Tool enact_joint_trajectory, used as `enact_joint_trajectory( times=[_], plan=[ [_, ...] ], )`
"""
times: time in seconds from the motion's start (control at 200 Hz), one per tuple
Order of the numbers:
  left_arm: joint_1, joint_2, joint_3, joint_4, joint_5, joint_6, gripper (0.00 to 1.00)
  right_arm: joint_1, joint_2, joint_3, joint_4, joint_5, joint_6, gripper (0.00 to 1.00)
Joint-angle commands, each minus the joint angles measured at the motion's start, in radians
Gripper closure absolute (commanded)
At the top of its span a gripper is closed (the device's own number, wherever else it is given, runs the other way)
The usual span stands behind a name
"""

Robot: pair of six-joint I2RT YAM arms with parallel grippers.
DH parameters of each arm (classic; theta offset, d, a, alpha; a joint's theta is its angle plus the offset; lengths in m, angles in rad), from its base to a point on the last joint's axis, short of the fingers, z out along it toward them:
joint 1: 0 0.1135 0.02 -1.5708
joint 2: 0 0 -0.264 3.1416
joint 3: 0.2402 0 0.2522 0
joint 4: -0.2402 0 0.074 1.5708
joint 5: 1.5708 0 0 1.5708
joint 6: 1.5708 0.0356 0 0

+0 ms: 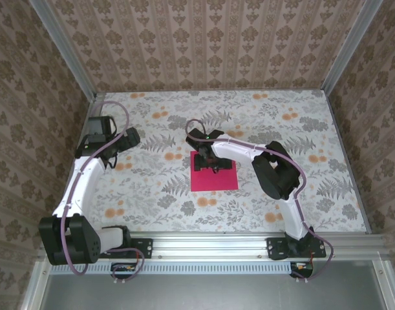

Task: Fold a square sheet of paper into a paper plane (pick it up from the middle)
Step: Fold the square sheet of paper in half at the center of the table.

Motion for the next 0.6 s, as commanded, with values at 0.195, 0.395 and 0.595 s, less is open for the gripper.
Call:
enact_joint_trajectory(
  times=[0.195, 0.395, 0.595],
  plan=[
    [0.006, -0.008, 0.008, -0.034, 0.012, -0.006, 0.00, 0.001, 0.068, -0.024, -0.028, -0.042, 0.002, 0.02],
    [0.005, -0.001, 0.010, -0.040, 0.016, -0.007, 0.00, -0.004, 0.077, -0.103, 0.015, -0.080, -0.004, 0.11],
    [0.005, 0.002, 0.013, -0.041, 0.019, -0.007, 0.00, -0.007, 0.076, -0.149, 0.036, -0.095, -0.005, 0.16]
  ],
)
